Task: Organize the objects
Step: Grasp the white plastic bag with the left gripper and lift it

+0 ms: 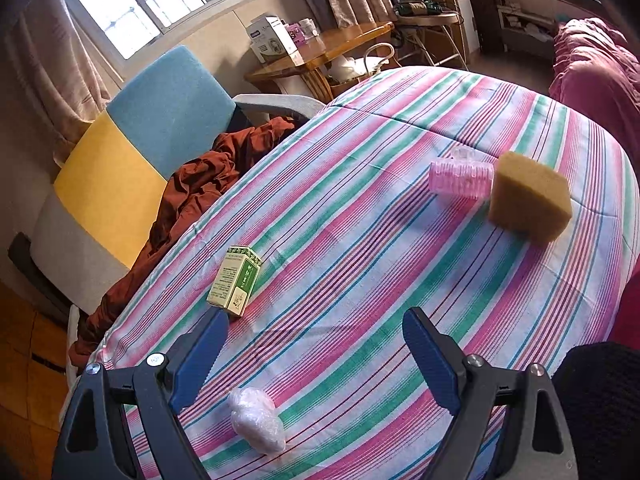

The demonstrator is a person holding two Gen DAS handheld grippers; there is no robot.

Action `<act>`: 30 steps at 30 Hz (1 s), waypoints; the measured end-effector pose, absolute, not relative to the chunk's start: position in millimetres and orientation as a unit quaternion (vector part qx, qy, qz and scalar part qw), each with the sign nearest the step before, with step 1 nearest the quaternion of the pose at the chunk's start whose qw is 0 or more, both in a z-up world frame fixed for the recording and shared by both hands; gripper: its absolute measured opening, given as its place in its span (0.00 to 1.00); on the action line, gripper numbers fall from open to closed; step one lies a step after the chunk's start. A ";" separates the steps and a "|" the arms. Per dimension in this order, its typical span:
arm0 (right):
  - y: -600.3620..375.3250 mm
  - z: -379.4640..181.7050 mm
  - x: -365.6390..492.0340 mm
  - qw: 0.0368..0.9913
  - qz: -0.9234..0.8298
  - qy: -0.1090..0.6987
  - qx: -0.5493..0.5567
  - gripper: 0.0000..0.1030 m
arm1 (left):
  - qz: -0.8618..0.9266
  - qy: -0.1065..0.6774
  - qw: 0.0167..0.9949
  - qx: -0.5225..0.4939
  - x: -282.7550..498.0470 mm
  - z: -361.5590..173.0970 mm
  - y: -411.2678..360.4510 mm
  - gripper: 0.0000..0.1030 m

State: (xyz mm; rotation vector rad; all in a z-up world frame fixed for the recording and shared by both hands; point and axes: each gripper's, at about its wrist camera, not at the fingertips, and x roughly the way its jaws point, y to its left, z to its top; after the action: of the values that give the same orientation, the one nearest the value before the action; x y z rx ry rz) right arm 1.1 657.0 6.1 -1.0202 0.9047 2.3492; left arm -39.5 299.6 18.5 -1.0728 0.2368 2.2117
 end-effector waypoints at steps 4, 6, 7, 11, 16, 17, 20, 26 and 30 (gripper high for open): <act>659.1 4.5 2.1 0.201 0.843 0.339 -0.366 0.88 | 0.807 0.072 0.371 -0.454 -48.0 3.2 345.4 0.82; 657.9 4.8 1.8 0.195 0.844 0.340 -0.366 0.88 | 0.789 0.052 0.387 -0.475 -53.1 -4.4 366.7 0.82; 657.4 5.0 1.5 0.193 0.845 0.339 -0.366 0.88 | 0.782 0.044 0.392 -0.482 -55.3 -7.3 377.0 0.82; 655.6 6.4 0.5 0.186 0.847 0.336 -0.367 0.88 | 0.763 0.030 0.407 -0.501 -62.4 -16.3 417.2 0.82; 658.4 9.0 3.2 0.189 0.849 0.342 -0.356 0.88 | 0.753 0.047 0.418 -0.506 -63.3 -28.7 466.6 0.80; 658.6 8.4 2.8 0.188 0.848 0.344 -0.356 0.88 | 0.750 0.049 0.418 -0.510 -64.5 -32.5 475.4 0.80; 658.7 5.6 1.1 0.183 0.846 0.348 -0.361 0.88 | 0.746 0.053 0.420 -0.515 -63.0 -41.8 498.1 0.74; 659.2 4.3 -0.3 0.177 0.843 0.354 -0.363 0.88 | 0.762 0.118 0.413 -0.485 -49.1 -60.5 520.8 0.38; 658.2 3.3 -1.4 0.172 0.842 0.358 -0.365 0.88 | 0.778 0.129 0.407 -0.460 -41.2 -58.2 493.2 0.36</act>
State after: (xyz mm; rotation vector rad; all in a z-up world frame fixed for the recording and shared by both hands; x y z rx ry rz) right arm -1.4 658.2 3.3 -1.0369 1.0170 2.3900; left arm -41.2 493.2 -58.2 -1.1607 0.3262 1.9613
